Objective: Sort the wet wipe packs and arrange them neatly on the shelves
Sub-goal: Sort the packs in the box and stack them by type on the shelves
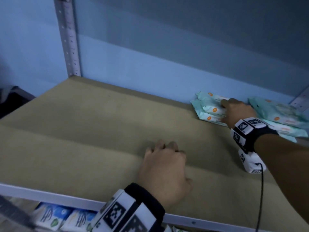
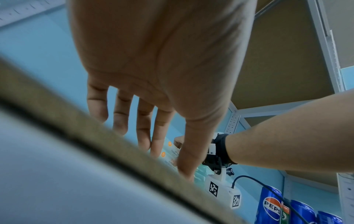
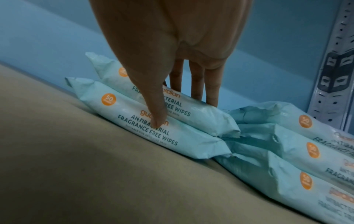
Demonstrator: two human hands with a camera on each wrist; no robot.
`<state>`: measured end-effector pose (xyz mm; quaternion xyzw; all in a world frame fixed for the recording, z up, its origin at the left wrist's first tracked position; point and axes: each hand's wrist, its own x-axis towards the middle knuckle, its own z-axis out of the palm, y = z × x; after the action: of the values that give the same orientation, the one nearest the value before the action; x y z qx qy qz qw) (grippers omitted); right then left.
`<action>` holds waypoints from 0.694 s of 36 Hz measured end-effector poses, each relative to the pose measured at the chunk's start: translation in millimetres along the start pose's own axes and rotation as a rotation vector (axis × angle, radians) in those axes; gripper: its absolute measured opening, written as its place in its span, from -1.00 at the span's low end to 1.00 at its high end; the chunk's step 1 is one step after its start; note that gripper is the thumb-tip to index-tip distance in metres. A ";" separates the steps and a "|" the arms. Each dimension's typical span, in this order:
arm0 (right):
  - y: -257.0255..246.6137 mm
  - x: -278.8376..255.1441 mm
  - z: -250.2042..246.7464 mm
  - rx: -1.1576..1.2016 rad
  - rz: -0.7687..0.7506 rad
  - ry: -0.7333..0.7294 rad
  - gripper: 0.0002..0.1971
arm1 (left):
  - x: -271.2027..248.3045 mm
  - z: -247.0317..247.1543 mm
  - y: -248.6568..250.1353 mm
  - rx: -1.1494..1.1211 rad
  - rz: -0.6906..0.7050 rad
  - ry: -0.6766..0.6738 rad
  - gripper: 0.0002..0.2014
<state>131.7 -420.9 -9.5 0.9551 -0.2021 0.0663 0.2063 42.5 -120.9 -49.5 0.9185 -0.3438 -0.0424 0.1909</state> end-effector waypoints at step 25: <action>33.6 -151.7 -43.4 0.220 -0.077 -0.227 -0.23 | -26.4 5.3 28.0 0.052 -0.061 0.020 -0.59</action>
<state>-22.1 -376.1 10.4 0.9804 -0.1786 -0.0282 0.0788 4.2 -124.8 -45.2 0.9335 -0.3147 -0.0303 0.1691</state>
